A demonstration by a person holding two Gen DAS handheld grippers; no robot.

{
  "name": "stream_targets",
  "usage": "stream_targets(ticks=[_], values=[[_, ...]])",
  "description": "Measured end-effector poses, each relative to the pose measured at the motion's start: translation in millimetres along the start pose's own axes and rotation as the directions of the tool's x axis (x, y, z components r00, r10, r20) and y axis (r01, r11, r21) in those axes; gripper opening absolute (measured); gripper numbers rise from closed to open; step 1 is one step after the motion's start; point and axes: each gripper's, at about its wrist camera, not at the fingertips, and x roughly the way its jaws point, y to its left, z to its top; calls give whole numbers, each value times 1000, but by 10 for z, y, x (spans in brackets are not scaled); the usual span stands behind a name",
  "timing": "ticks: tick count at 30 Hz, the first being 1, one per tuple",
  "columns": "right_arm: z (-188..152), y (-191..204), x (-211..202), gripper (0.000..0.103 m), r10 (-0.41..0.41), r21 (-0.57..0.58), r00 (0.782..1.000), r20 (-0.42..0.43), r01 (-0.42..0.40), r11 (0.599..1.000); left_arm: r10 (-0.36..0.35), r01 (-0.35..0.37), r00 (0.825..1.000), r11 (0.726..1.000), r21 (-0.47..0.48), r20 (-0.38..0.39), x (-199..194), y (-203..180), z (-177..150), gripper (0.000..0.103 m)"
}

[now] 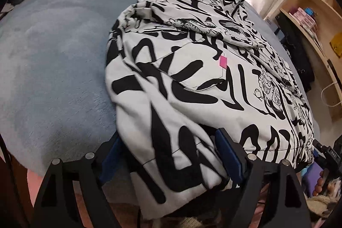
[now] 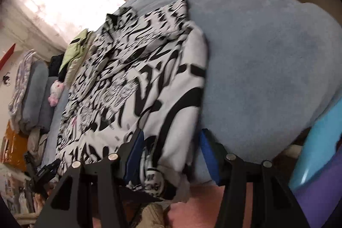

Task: Fold large clothes

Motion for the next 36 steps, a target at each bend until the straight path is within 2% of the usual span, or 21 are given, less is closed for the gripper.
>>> stream_targets(ticks=[8,9,10,12,15,17,20,21,22,24,25,27,31,36], values=[[-42,31,179,56,102,-38,995,-11,-102,994,-15,15,1000,1000,7,7,120,-16,89,81],[-41,45,169,54,115,-43,993,-10,-116,992,-23,23,1000,1000,3,11,107,-20,98,76],[-40,65,152,52,136,-52,991,-8,-137,989,-41,41,999,999,0,16,89,-30,104,66],[-33,121,112,50,171,-78,985,4,-171,982,-91,92,996,996,-7,23,62,-42,121,56],[-4,141,144,50,203,-83,979,-1,-202,976,-147,149,989,988,-49,26,79,13,142,55],[4,146,219,50,197,-89,980,-22,-198,976,-178,179,984,981,-71,23,110,53,154,55],[30,179,335,50,188,-88,982,-38,-190,978,-184,185,983,980,-76,20,157,46,168,54],[37,193,346,49,185,-90,982,-37,-188,978,-180,181,983,981,-76,25,154,31,171,46],[45,215,351,47,178,-96,983,-34,-181,979,-169,171,985,982,-77,34,143,9,181,33],[64,265,339,25,142,-118,990,-24,-144,983,-148,152,988,984,-90,53,108,-30,215,16],[67,271,309,22,141,-117,990,-15,-142,983,-138,144,988,984,-106,64,77,-46,233,13],[94,296,216,14,152,-109,988,13,-150,983,-130,141,987,981,-130,96,-19,-91,264,10],[130,409,-43,12,168,-135,983,77,-157,978,-119,140,982,980,-144,149,-321,-188,295,7],[192,575,-479,9,234,-166,962,142,-210,963,-141,169,972,975,-146,186,-737,-280,284,6]])
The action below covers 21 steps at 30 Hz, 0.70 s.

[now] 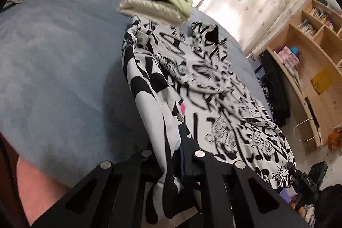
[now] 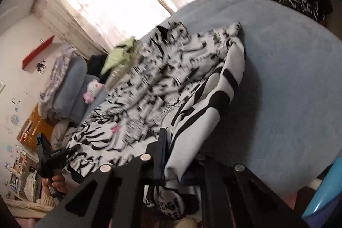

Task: Fold large clothes

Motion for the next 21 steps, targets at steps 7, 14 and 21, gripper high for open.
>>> stream_targets(ticks=[7,14,21], values=[[111,228,-478,9,79,-13,995,58,-79,997,-120,120,992,993,-5,30,-527,-231,88,6],[476,130,-495,9,118,75,988,104,-126,989,-184,189,981,976,-108,57,-462,-182,604,6],[1217,-99,102,10,110,240,987,119,-137,961,-164,181,981,967,-180,105,271,-202,1427,11]])
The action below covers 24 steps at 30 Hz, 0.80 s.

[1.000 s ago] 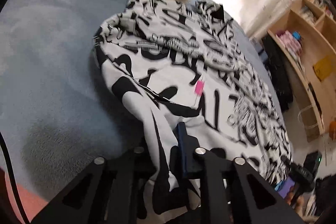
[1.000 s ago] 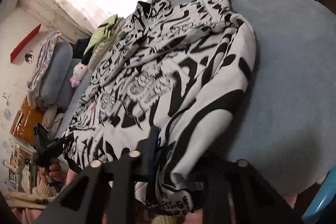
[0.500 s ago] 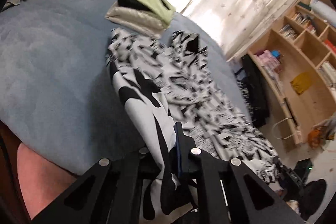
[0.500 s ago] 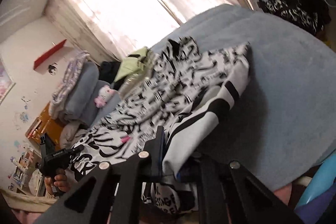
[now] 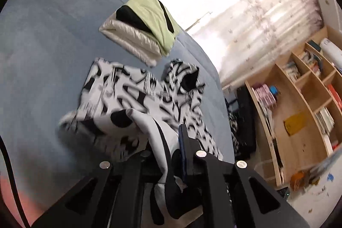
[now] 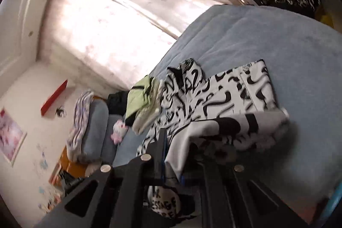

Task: Fold large clothes

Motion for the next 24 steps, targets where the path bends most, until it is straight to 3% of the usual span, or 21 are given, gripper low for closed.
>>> stream_targets(ticks=[3,4,7,9,11,14,17,19,24], values=[[348,11,479,15,-66,4,998,-21,66,998,58,-58,998,998,25,5,490,-86,355,24],[471,-12,666,17,-92,19,995,-35,93,996,65,-65,998,998,16,-5,654,-94,471,38],[688,-139,1100,47,-102,60,991,-84,107,992,62,-62,998,998,-4,-12,1036,-107,750,67],[766,-227,1375,62,-96,98,989,-111,107,989,67,-67,998,998,13,6,1204,-125,908,70],[765,-283,1508,64,-110,100,987,-119,122,987,87,-87,996,996,16,1,1371,-100,1018,70],[769,-314,1621,64,-187,15,977,-100,189,982,160,-159,987,986,51,-21,1581,-16,1056,70],[781,-402,1699,64,-262,-67,961,-92,256,964,277,-265,959,952,150,-66,1867,116,1020,70],[805,-491,1763,64,-336,-142,938,-85,323,936,333,-307,938,928,212,-95,2023,228,972,70],[864,-769,1985,64,-417,-262,899,-136,373,890,426,-351,893,861,367,-146,2403,408,915,70]])
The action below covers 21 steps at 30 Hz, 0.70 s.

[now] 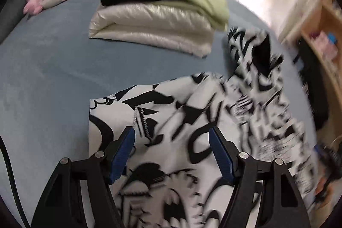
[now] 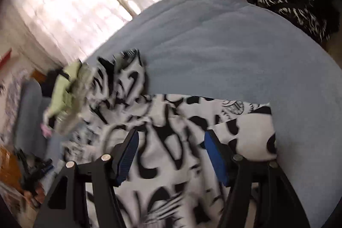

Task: Fold large clothes

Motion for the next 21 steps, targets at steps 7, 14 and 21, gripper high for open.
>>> stream_targets(ticks=[7,14,21], values=[[83,125,498,64,5,-93,995,-104,-15,996,29,-16,997,985,172,-71,377,-214,69,70],[84,212,914,62,-43,-117,985,-165,24,993,28,-13,997,979,202,-74,615,-361,136,40],[19,215,594,5,-88,-143,996,-10,86,986,94,-106,993,974,199,70,374,-426,117,7]])
